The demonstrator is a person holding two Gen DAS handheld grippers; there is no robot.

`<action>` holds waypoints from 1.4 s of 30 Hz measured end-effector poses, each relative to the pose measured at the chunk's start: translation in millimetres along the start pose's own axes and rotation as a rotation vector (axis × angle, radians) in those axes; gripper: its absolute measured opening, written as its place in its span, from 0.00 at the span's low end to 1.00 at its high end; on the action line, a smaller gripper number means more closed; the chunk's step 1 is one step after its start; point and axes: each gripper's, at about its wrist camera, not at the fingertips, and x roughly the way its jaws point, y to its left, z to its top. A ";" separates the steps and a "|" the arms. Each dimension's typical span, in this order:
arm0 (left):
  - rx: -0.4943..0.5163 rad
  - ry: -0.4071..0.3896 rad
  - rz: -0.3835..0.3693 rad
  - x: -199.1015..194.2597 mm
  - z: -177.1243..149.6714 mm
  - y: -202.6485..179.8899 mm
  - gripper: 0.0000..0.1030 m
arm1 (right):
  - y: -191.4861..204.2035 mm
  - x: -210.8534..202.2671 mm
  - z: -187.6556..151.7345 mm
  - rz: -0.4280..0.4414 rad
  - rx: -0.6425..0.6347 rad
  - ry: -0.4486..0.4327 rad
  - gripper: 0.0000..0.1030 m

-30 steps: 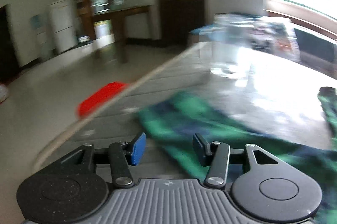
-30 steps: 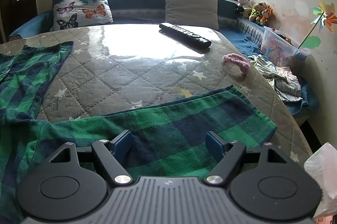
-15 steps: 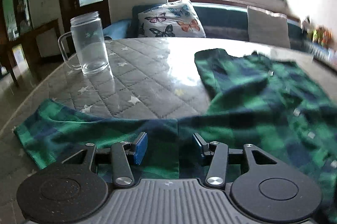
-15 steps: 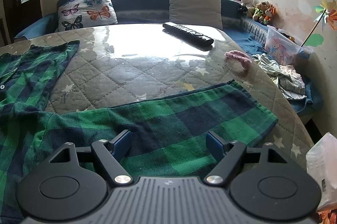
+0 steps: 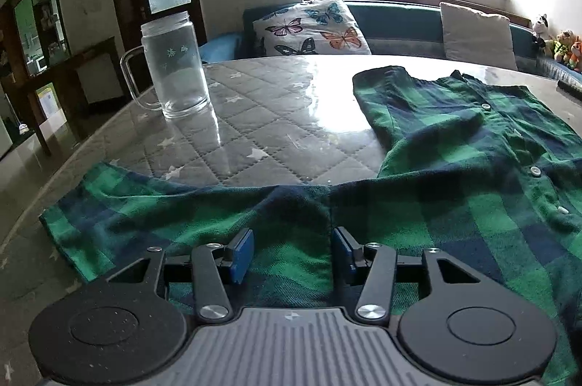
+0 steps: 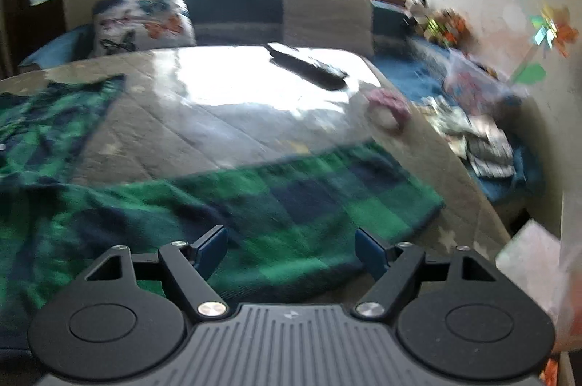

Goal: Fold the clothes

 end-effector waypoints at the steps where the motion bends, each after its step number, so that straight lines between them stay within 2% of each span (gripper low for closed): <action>1: 0.004 0.001 0.005 -1.1 0.2 -1.0 0.52 | 6.2 -4.2 2.4 0.023 -0.015 -0.016 0.77; 8: 0.029 0.006 0.035 -8.7 1.1 -8.9 0.51 | 68.2 -7.4 19.1 0.216 -0.130 -0.046 0.70; 11: 0.032 -0.007 0.018 -18.2 4.8 -14.4 0.51 | 92.7 -2.7 20.4 0.260 -0.185 -0.045 0.61; 14: 0.056 -0.026 -0.032 -29.7 8.6 -27.9 0.51 | 105.7 2.6 16.4 0.279 -0.218 -0.021 0.55; 18: 0.108 -0.043 -0.116 -40.6 11.0 -54.4 0.51 | 111.1 -3.3 -1.7 0.280 -0.266 -0.001 0.55; 24: 0.184 -0.060 -0.250 -49.9 12.3 -101.6 0.51 | 99.9 -29.3 -29.3 0.284 -0.272 0.012 0.56; 31: 0.289 -0.056 -0.369 -52.6 4.0 -152.6 0.51 | 96.3 -52.0 -44.3 0.307 -0.313 0.045 0.56; 35: 0.338 -0.048 -0.409 -54.6 -4.3 -161.9 0.50 | 103.3 -60.9 -35.5 0.344 -0.361 0.042 0.55; 42: 0.419 -0.037 -0.474 -58.4 -18.3 -174.9 0.48 | 133.5 -43.6 15.1 0.406 -0.361 -0.041 0.53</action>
